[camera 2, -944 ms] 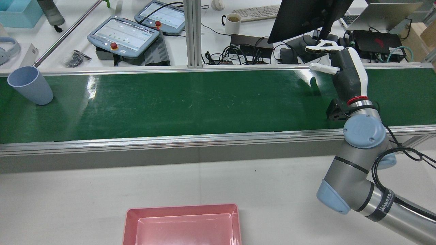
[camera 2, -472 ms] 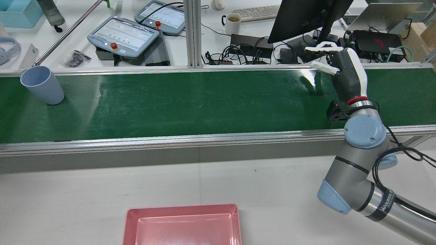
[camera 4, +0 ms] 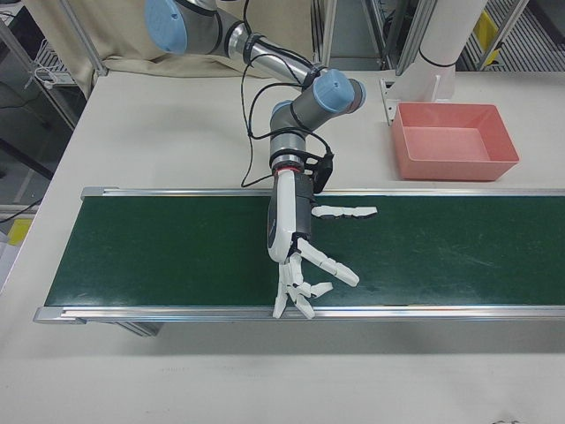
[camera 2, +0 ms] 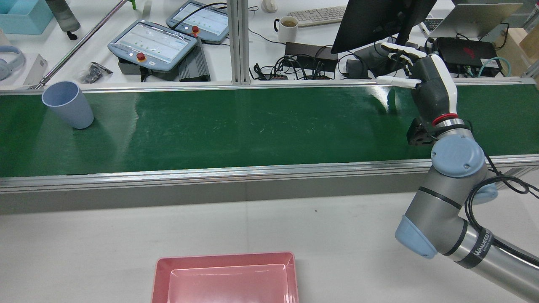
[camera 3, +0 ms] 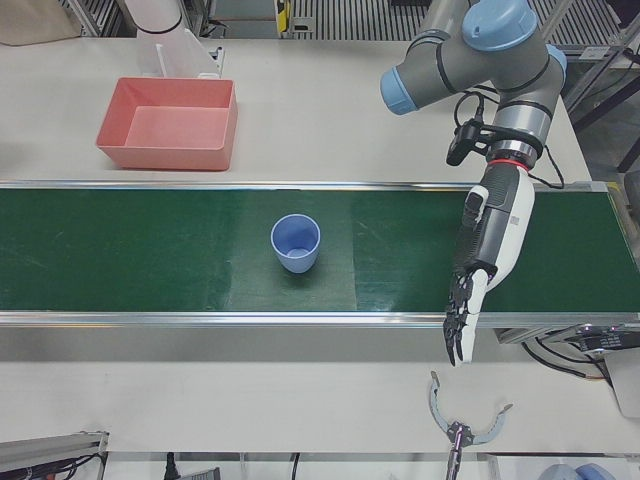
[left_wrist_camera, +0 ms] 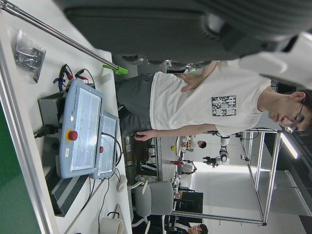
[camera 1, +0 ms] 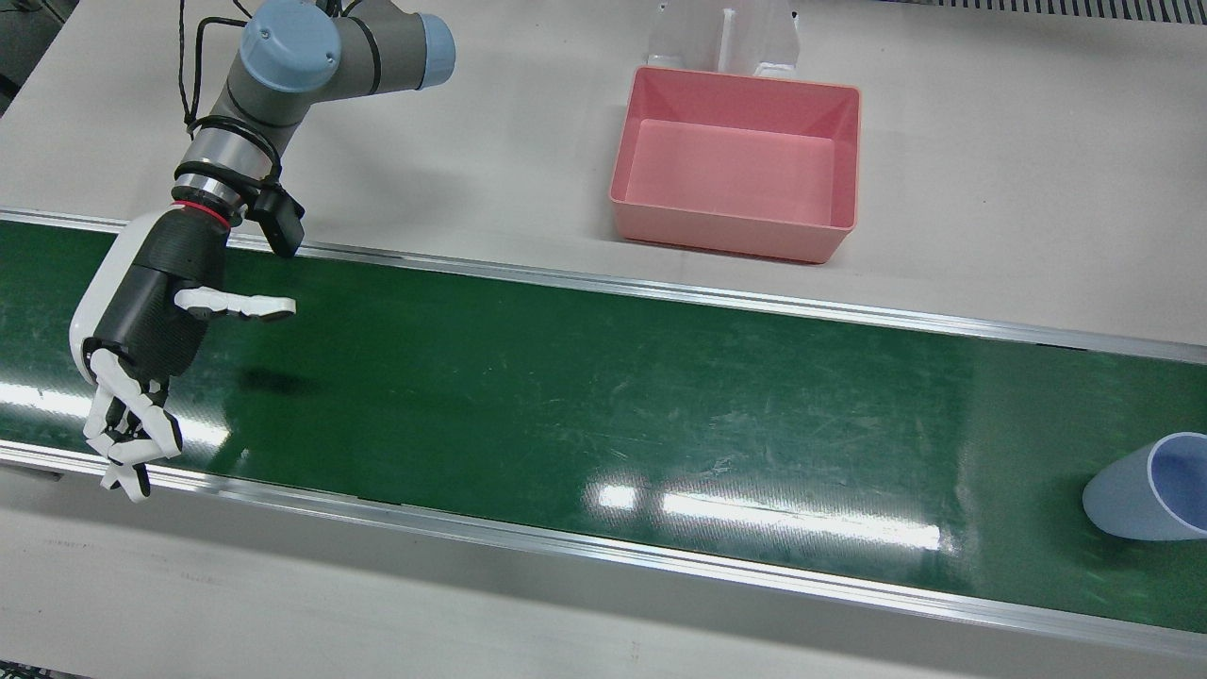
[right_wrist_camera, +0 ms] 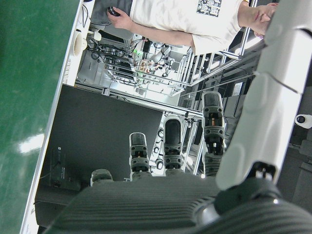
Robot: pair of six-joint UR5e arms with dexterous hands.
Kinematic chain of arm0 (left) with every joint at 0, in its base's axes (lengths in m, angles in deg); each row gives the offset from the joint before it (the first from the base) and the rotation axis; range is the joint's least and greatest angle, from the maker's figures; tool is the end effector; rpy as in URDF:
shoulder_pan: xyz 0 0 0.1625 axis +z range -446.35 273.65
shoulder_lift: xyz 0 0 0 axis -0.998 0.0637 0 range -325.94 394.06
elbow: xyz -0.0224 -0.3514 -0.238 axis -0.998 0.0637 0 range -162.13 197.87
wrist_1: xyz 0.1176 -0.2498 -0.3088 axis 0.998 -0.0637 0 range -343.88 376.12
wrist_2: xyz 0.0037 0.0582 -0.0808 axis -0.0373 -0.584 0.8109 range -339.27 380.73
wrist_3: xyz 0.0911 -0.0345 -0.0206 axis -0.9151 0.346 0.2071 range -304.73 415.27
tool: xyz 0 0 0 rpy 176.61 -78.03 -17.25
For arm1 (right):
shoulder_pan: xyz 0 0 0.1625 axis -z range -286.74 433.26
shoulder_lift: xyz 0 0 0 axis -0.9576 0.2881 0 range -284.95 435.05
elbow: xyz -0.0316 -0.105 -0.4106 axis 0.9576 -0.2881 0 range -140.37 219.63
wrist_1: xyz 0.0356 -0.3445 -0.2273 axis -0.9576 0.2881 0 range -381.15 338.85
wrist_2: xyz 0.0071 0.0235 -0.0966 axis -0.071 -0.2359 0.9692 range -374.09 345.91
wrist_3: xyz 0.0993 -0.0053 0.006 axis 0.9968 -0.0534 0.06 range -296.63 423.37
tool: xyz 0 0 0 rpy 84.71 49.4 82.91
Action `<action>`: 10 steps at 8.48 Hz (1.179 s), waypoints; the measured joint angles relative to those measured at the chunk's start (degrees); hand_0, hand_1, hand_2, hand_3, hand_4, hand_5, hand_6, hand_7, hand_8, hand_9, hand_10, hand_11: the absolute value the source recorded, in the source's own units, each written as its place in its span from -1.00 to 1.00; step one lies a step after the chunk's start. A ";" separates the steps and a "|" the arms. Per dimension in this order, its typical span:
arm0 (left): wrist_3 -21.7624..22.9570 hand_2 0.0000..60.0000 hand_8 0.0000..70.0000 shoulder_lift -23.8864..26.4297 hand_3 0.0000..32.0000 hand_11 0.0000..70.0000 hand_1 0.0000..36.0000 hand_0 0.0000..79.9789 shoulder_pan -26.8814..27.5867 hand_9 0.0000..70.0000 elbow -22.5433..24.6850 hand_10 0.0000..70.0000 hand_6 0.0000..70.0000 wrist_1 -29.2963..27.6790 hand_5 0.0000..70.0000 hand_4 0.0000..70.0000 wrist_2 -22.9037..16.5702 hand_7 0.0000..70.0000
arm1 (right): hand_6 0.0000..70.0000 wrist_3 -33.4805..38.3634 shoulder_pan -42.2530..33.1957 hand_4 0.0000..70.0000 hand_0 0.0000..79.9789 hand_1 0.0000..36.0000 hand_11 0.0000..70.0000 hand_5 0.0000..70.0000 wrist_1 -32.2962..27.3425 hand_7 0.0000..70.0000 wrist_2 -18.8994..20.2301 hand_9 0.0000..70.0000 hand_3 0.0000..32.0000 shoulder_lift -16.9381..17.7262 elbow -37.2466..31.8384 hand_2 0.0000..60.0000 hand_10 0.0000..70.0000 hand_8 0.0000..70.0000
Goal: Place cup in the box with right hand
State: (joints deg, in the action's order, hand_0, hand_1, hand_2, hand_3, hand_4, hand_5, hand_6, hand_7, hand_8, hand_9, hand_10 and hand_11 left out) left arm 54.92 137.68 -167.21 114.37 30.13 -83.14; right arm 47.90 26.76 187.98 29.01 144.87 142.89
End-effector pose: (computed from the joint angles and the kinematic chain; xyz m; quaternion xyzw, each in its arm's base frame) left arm -0.0167 -0.5852 0.5294 -0.1370 0.7300 -0.6539 0.1443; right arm -0.2286 -0.5403 0.4396 0.0996 -0.7181 0.6867 0.0532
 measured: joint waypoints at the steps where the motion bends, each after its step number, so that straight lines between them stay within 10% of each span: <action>1: 0.00 -1.00 -1.00 0.00 -1.00 -1.00 -1.00 -1.00 0.00 -1.00 0.00 -1.00 -1.00 0.03 -1.00 -1.00 -0.01 -1.00 | -0.75 0.00 -0.16 0.73 0.18 -1.00 -1.00 -1.00 0.07 0.48 0.18 -0.51 -1.00 -0.02 0.19 -1.00 -1.00 -0.86; 4: 0.00 -1.00 -1.00 0.00 -1.00 -1.00 -1.00 -1.00 0.00 -1.00 0.00 -1.00 -1.00 0.02 -1.00 -1.00 -0.02 -1.00 | -0.73 0.00 -0.32 0.79 0.18 -1.00 -1.00 -1.00 0.13 0.59 0.30 -0.49 -1.00 -0.17 0.42 -1.00 -1.00 -0.86; 5: 0.00 -1.00 -1.00 0.00 -1.00 -1.00 -1.00 -1.00 0.00 -1.00 0.00 -1.00 -1.00 0.01 -1.00 -1.00 -0.02 -1.00 | -0.74 0.00 -0.38 0.43 0.18 -1.00 -1.00 -0.99 0.13 0.57 0.31 -0.46 -0.79 -0.19 0.44 -1.00 -1.00 -0.84; 6: 0.00 -1.00 -1.00 0.00 -1.00 -1.00 -1.00 -1.00 0.00 -1.00 0.00 -1.00 -1.00 -0.01 -1.00 -1.00 -0.02 -1.00 | -0.77 0.00 -0.45 0.07 0.19 -0.99 -1.00 -0.97 0.13 0.67 0.31 -0.43 0.34 -0.18 0.45 -1.00 -1.00 -0.82; 7: 0.00 -1.00 -1.00 0.00 -1.00 -1.00 -1.00 -1.00 0.00 -1.00 0.00 -1.00 -1.00 -0.03 -1.00 -1.00 -0.02 -1.00 | -0.82 -0.03 -0.52 -0.21 0.19 -0.98 -1.00 -0.95 0.13 0.65 0.34 -0.43 1.00 -0.16 0.43 -1.00 -1.00 -0.82; 10: 0.00 -1.00 -1.00 0.00 -1.00 -1.00 -1.00 -1.00 0.00 -1.00 0.00 -1.00 -1.00 -0.01 -1.00 -1.00 0.01 -1.00 | -0.81 -0.08 -0.61 -0.08 0.19 -0.99 -1.00 -0.96 0.20 0.71 0.39 -0.41 1.00 -0.12 0.32 -1.00 -1.00 -0.81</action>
State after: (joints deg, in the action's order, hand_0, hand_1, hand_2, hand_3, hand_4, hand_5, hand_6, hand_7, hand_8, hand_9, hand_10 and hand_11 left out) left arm 54.92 137.68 -167.21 114.38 30.12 -83.13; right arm 47.82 26.16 188.19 29.41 144.74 143.21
